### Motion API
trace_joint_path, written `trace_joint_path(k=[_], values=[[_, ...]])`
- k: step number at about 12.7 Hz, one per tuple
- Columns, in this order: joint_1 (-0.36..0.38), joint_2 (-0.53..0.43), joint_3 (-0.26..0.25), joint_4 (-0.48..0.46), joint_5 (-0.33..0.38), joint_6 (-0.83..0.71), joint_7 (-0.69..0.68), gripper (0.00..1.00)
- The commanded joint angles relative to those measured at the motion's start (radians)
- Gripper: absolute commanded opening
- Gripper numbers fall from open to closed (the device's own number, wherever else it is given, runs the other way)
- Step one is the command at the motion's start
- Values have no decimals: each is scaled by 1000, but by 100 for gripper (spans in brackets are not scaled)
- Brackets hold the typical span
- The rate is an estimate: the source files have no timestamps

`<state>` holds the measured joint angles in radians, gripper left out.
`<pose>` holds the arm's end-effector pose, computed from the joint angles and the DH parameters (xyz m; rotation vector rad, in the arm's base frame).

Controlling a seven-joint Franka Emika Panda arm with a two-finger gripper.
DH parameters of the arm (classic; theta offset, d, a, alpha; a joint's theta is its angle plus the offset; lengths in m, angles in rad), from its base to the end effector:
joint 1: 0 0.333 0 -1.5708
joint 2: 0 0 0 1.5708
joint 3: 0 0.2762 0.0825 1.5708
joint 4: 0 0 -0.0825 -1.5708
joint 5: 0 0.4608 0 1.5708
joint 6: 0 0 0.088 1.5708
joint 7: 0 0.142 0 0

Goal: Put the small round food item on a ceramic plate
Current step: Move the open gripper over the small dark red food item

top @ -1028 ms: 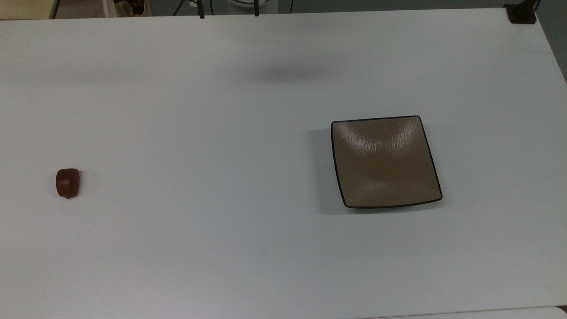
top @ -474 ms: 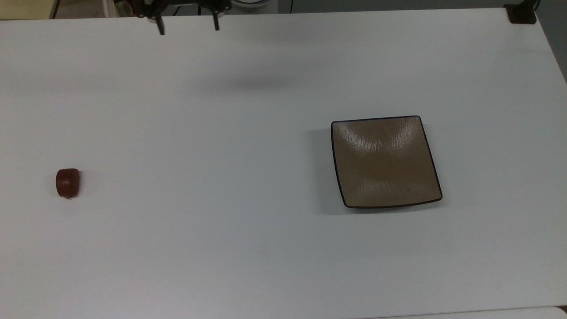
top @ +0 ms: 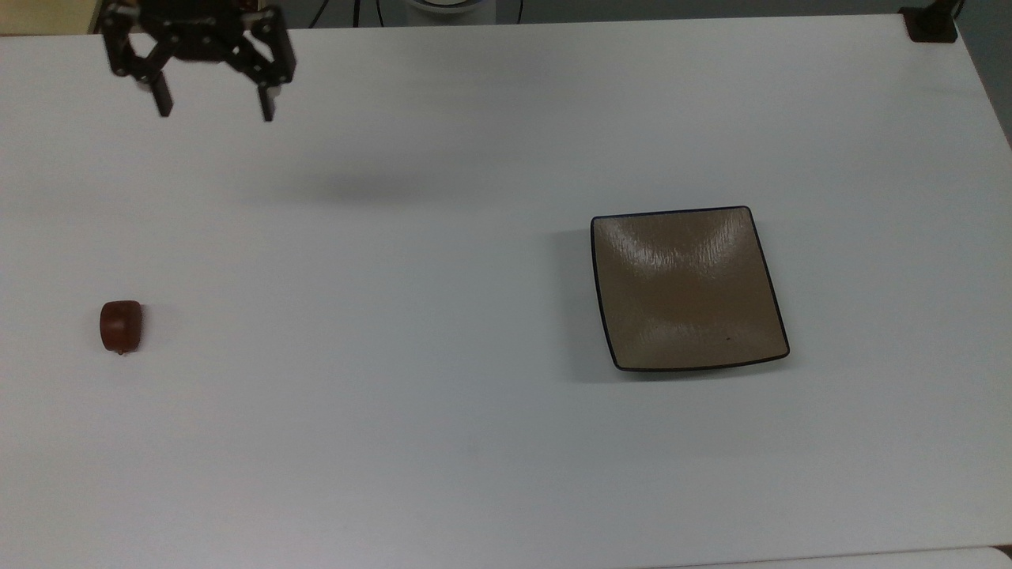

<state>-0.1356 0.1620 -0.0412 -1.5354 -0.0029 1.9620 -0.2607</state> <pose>0.7046 -0.1246 0.5020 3.0471 0.1312 0.3933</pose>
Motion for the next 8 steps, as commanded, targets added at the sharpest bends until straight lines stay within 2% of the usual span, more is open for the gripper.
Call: trace_joint_path(k=[1,3,5,8], values=[[-68,89,0,58,21,108,-20,100],[-105,184,0,116,34,179,-22,100],[-134,238,0,126,34,265,-25,100],[-171,403,4,285,34,255,-116,100]])
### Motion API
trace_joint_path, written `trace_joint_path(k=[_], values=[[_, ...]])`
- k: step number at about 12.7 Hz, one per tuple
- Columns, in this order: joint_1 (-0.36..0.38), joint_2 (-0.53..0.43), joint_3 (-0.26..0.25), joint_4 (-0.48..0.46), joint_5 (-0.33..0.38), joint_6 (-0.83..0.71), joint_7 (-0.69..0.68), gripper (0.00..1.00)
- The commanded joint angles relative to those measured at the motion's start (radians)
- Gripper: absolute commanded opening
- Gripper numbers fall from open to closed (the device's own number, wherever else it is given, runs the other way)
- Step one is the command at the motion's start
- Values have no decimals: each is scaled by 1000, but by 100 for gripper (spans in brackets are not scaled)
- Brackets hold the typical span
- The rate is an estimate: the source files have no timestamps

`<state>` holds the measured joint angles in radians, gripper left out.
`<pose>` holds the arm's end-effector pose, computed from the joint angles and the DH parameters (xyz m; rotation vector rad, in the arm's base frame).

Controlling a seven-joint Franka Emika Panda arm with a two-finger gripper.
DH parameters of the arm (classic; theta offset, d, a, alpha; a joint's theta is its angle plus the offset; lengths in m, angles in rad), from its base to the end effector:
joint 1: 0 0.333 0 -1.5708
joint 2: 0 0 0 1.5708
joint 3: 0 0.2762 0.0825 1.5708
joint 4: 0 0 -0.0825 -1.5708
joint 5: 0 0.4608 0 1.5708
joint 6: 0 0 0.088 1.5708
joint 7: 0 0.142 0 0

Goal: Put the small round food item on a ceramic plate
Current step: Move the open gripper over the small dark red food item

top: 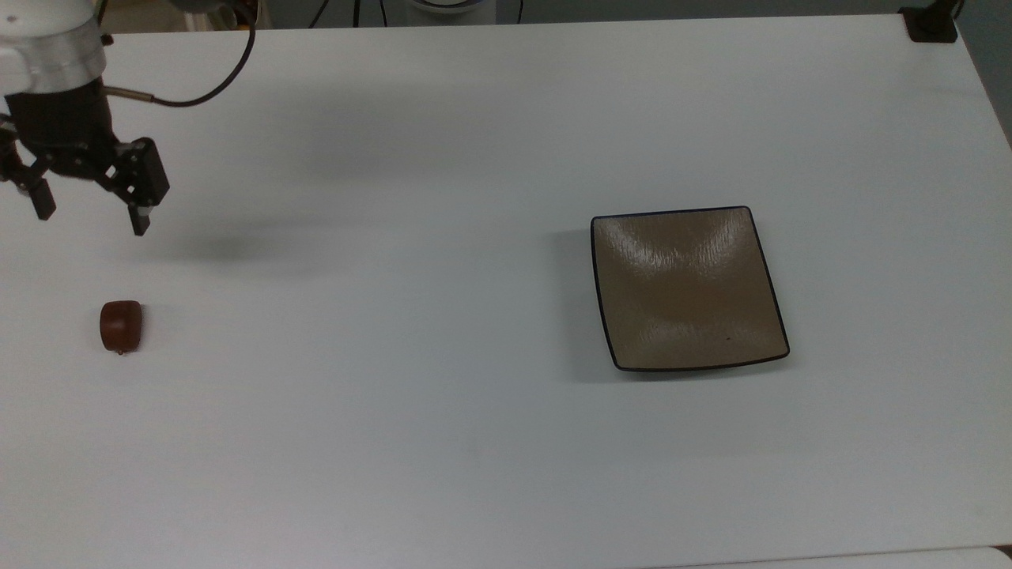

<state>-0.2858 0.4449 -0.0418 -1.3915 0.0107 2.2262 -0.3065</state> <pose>0.7544 -0.2509 0.4078 2.9625 -0.0272 0.5528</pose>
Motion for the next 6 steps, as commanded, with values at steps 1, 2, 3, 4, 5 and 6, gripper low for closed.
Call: trace_joint_path(k=[1,2,3,4,5,6], values=[[-35,167,8,178,21,-11,-92,100],[-44,217,13,216,25,-13,-109,100],[-47,263,13,253,25,-14,-115,100],[-49,299,13,270,25,-14,-126,100],[-50,319,13,272,25,-13,-140,100],[-58,330,14,272,25,-10,-144,100]])
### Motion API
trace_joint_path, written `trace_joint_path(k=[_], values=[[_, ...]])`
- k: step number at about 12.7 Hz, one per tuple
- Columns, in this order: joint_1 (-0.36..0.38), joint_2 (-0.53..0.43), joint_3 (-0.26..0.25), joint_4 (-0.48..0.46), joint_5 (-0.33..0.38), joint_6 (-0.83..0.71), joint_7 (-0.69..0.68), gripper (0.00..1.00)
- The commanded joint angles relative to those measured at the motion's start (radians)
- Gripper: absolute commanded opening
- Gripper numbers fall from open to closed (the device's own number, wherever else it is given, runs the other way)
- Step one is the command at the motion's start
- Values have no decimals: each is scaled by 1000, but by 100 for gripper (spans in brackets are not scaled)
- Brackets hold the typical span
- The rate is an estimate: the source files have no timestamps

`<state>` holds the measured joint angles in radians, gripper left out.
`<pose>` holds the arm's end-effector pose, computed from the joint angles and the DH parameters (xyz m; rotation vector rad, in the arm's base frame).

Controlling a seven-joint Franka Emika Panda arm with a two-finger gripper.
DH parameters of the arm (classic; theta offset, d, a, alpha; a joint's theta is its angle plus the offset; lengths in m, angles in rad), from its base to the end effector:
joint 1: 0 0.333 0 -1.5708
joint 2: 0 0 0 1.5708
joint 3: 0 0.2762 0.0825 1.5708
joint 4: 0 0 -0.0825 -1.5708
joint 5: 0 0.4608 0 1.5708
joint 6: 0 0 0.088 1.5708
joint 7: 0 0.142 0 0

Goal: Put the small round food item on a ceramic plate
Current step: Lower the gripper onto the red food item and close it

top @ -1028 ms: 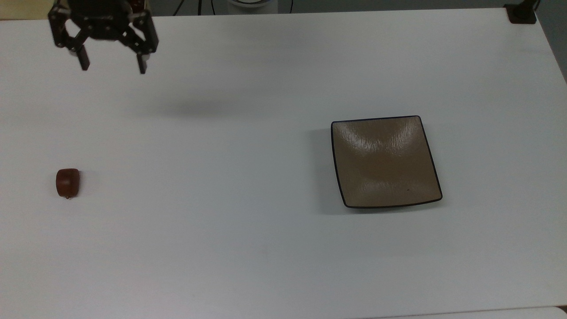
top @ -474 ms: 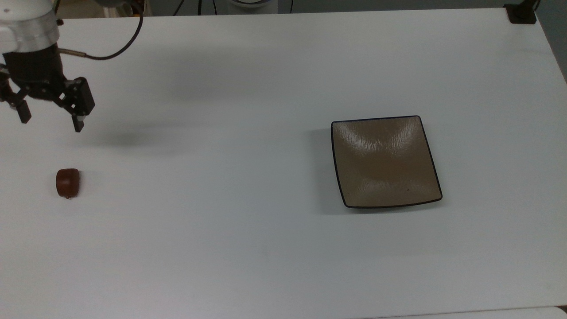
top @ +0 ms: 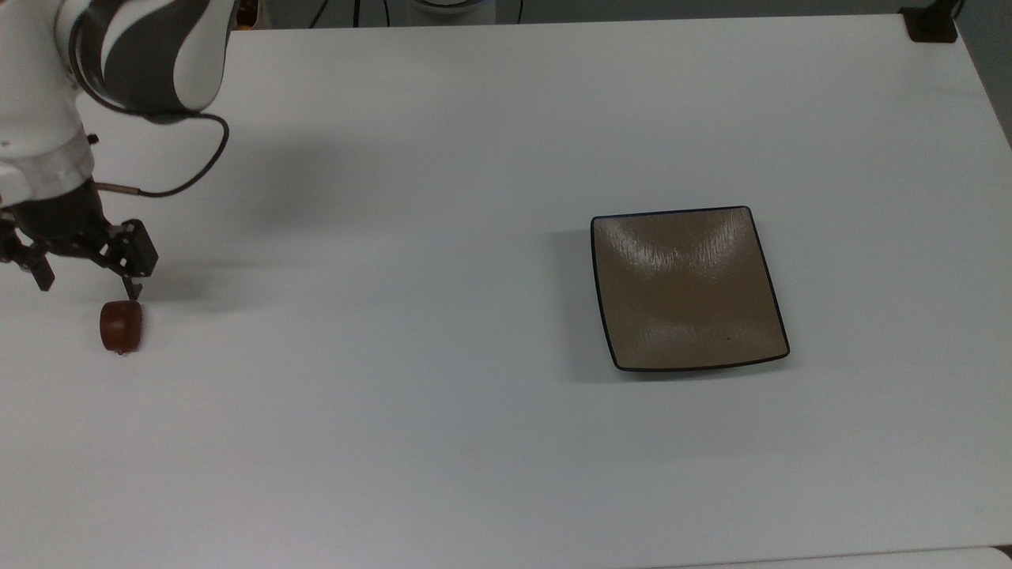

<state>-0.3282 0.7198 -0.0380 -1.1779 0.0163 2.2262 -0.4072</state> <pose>0.7836 -0.2916 0.3107 2.9748 0.0696 0.4524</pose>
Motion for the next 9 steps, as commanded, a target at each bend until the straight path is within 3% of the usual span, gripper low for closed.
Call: trace_joint_path(k=[1,8,9], values=[[-15,68,12,58,19,-5,-57,100],[-18,142,10,57,16,62,-73,100],[-18,142,9,57,10,64,-77,95]])
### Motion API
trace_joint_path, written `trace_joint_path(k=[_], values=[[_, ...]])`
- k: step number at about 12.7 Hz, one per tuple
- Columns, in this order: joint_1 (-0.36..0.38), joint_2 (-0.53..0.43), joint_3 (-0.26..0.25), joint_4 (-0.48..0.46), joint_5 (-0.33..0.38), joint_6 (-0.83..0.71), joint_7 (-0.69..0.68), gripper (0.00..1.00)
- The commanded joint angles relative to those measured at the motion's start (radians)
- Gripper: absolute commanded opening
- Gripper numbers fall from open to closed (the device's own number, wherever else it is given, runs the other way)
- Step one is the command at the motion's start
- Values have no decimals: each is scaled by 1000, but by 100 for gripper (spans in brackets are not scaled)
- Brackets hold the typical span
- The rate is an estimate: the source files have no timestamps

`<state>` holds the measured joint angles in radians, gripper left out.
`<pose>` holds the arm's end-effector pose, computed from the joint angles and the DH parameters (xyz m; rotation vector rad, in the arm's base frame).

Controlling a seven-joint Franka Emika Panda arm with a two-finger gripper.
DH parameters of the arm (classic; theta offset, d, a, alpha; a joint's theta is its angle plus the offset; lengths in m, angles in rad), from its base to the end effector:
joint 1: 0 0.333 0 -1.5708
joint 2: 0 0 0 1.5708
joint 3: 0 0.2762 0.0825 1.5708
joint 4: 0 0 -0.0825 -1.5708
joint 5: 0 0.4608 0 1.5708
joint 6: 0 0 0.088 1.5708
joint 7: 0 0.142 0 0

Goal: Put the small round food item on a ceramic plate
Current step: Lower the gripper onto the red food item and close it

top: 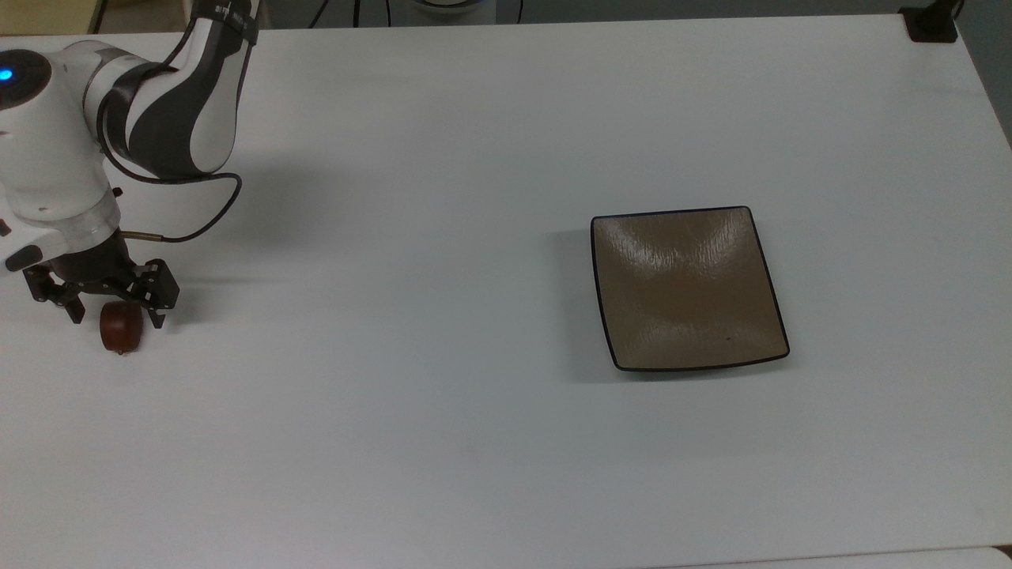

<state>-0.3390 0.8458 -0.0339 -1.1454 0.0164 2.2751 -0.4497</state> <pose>0.7852 -0.2988 0.2302 2.9919 0.1242 0.3870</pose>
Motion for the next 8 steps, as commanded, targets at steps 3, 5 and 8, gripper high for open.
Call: trace_joint_path(k=[3,5,8], values=[[-8,16,6,23,10,17,-50,71],[-8,16,6,18,10,29,-50,50],[-8,15,6,13,10,29,-52,10]])
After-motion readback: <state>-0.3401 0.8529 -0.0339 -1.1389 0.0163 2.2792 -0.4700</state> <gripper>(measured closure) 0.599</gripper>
